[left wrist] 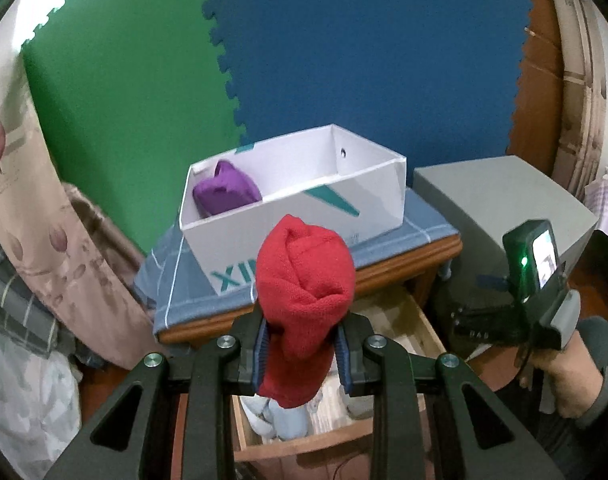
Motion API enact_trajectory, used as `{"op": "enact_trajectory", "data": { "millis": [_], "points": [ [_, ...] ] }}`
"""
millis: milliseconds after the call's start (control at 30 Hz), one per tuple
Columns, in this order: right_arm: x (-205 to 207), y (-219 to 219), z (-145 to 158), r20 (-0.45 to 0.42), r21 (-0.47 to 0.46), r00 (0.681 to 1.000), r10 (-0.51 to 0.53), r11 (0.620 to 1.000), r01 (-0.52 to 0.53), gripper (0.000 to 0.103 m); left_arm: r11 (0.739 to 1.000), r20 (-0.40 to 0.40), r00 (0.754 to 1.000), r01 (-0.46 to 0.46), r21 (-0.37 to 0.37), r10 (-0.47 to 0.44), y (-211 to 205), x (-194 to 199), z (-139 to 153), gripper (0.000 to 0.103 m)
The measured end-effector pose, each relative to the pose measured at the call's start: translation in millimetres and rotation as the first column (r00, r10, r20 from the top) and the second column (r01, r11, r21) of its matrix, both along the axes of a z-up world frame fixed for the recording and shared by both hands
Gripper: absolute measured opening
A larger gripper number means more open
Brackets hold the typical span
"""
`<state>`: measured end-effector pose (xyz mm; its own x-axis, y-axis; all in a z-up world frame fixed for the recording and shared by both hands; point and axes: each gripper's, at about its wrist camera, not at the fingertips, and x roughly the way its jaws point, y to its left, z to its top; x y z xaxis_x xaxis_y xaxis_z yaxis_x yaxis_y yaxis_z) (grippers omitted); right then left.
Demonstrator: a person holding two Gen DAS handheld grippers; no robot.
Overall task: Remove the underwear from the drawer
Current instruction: 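Lift the red sock with the left tool up over the shoe box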
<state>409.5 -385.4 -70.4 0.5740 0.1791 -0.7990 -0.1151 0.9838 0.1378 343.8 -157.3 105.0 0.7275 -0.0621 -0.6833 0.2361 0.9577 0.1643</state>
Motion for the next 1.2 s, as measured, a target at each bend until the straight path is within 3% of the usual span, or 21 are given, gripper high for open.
{"op": "enact_trajectory", "data": {
  "millis": [1200],
  "points": [
    [-2.0, -7.9, -0.4, 0.005, -0.007, 0.999, -0.037, 0.999, 0.037, 0.084, 0.999, 0.117, 0.992, 0.041, 0.006, -0.041, -16.7, 14.1, 47.5, 0.025]
  ]
}}
